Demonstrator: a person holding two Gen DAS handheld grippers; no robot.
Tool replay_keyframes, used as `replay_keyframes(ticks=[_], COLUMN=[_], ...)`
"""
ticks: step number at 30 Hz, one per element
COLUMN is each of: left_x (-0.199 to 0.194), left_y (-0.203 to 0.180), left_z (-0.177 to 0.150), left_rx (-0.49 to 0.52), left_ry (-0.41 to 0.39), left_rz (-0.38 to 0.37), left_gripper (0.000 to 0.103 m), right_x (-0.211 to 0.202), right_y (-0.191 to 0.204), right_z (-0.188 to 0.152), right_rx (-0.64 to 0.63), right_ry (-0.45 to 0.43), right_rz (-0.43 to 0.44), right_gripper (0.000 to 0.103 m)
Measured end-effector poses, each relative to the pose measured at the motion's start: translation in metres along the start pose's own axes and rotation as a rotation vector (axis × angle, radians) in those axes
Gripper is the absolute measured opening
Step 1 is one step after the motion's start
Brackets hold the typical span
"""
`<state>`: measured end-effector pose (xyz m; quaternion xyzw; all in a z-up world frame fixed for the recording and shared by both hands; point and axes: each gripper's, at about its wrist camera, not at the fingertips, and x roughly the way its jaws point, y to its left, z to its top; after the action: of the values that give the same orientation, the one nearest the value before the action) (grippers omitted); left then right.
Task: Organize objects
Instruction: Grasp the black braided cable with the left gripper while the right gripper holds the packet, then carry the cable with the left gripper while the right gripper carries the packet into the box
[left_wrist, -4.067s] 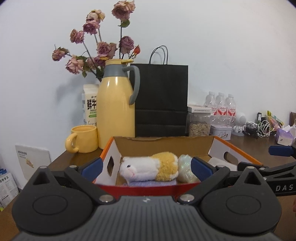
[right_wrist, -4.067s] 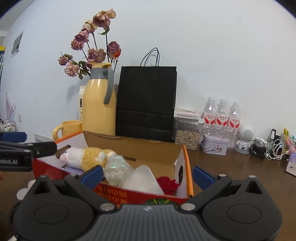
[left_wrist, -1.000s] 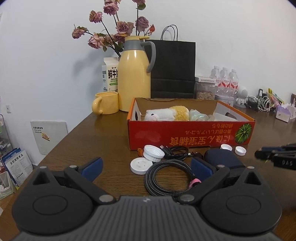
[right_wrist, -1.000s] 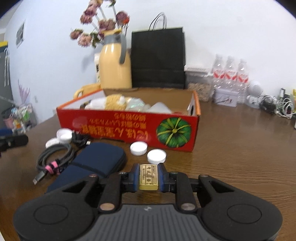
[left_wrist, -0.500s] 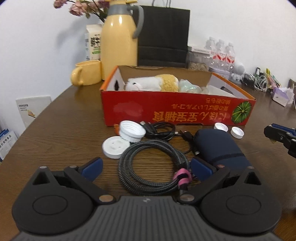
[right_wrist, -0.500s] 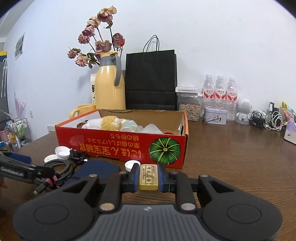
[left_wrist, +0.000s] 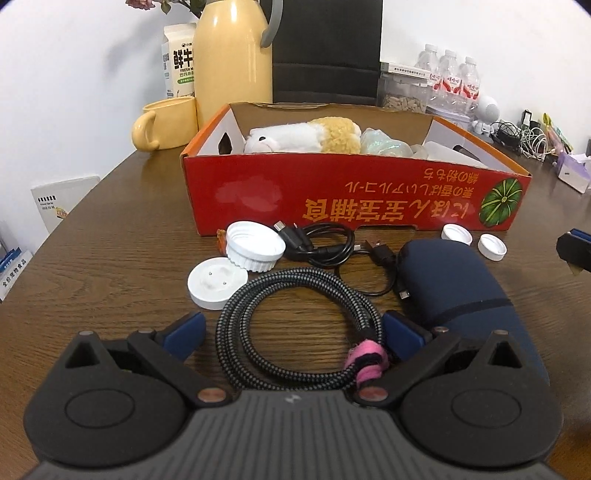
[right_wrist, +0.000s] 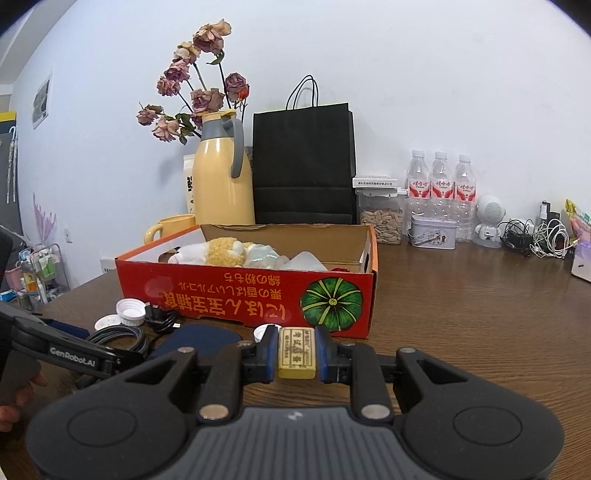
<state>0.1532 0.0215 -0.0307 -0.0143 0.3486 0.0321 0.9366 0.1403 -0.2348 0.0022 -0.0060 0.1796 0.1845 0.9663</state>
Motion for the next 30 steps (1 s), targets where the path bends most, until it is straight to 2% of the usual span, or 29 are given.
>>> replay_keyframes(ticks=[10, 13, 23, 30], left_x=[-0.001, -0.005, -0.018, -0.039], left_y=[-0.001, -0.002, 0.003, 0.006], left_z=[-0.003, -0.005, -0.006, -0.002], left_rx=[-0.003, -0.002, -0.032, -0.042], left_ry=[-0.022, -0.038, -0.045, -0.103], left_rz=[-0.003, -0.008, -0.004, -0.027], left_gripper=[0.103, 0.093, 0.091, 0.09], right_x=[-0.002, -0.002, -0.002, -0.005], right_y=[0.0, 0.0, -0.001, -0.002], right_z=[0.0, 0.0, 0.0, -0.001], right_rx=[0.004, 0.005, 0.005, 0.004], right_ry=[-0.008, -0.009, -0.007, -0.023], right_rz=[0.0, -0.001, -0.001, -0.006], right_gripper=[0.02, 0.02, 0.02, 0.02])
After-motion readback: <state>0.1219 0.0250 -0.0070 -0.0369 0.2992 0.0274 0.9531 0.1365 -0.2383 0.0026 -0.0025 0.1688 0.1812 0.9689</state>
